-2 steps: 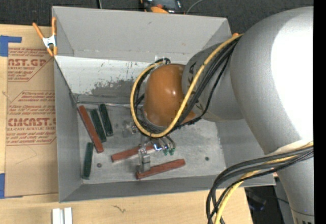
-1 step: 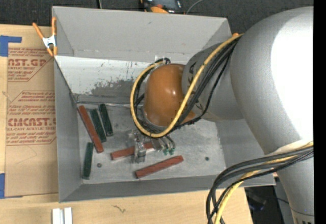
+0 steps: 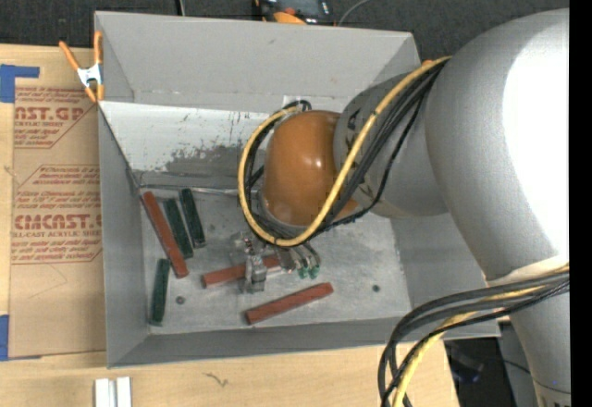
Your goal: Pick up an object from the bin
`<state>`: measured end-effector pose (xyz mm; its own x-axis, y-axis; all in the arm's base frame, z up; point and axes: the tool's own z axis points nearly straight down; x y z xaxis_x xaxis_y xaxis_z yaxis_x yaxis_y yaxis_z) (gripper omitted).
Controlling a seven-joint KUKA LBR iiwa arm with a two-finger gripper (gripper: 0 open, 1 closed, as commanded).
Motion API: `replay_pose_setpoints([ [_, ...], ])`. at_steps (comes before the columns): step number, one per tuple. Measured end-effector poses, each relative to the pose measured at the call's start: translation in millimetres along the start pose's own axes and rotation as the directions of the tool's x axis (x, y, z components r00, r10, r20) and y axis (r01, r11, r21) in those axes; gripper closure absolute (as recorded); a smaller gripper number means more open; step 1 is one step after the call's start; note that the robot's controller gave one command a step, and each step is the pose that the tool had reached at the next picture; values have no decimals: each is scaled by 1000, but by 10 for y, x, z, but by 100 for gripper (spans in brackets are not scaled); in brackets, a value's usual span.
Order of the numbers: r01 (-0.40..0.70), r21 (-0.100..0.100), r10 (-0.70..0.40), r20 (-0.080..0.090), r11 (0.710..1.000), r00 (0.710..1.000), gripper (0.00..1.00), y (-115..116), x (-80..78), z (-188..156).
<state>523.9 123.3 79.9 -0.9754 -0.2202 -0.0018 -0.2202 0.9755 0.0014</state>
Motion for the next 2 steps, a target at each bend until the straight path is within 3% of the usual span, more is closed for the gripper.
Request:
replay_pose_setpoints([
  [1, 1, 1, -1, 7, 1000, 1000, 100, 6, -22, -844],
  [2, 1, 1, -1, 1, 1000, 1000, 100, 9, -26, -871],
])
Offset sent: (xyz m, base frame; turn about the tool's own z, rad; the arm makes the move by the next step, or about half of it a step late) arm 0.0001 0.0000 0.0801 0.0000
